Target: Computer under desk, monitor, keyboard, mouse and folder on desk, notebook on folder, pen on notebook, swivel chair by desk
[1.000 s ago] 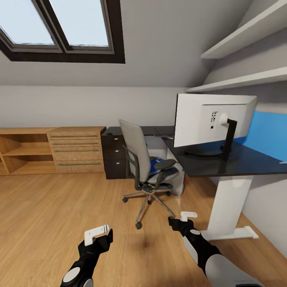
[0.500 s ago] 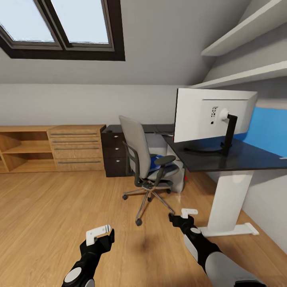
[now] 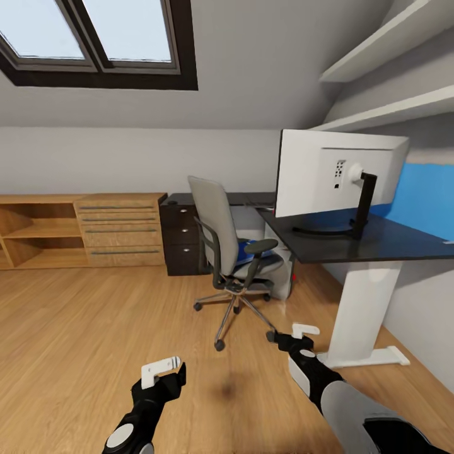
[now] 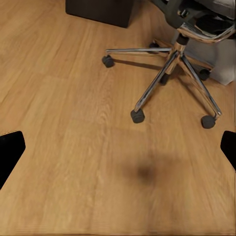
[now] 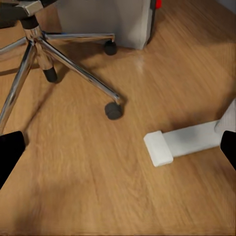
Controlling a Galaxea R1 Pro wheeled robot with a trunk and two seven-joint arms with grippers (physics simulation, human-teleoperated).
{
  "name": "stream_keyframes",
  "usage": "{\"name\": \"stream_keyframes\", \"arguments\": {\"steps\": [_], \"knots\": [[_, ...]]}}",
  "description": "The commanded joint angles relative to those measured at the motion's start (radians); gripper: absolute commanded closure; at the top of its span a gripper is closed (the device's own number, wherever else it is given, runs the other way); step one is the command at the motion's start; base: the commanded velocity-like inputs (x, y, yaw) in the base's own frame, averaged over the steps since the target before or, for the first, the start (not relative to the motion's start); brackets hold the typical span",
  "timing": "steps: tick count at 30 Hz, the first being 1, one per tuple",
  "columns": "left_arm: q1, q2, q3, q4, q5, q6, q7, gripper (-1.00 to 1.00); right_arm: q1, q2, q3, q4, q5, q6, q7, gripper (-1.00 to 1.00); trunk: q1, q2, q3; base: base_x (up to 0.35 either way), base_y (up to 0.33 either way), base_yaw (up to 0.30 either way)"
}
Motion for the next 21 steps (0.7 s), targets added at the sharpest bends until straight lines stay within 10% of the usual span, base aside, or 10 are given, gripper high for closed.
{"name": "stream_keyframes", "arguments": {"steps": [1,8,21], "knots": [[0.000,0.000,-0.008,-0.002,0.010,0.003,0.008,-1.00,-0.001,0.000,0.000,0.001,-0.010,-0.001,-0.001,-1.00,0.000,-0.001,-0.005,0.000,0.000,0.000],[0.000,0.001,-0.053,-0.002,0.010,0.005,0.009,-1.00,-0.050,-0.032,-0.025,-0.180,-0.034,0.298,0.002,-1.00,0.003,-0.002,-0.032,0.000,0.000,0.000],[0.000,0.002,-0.056,-0.002,0.010,0.005,0.009,-1.00,-0.129,-0.052,-0.031,-0.160,-0.060,0.305,0.006,-1.00,0.007,-0.004,-0.063,0.000,0.000,0.000]]}}
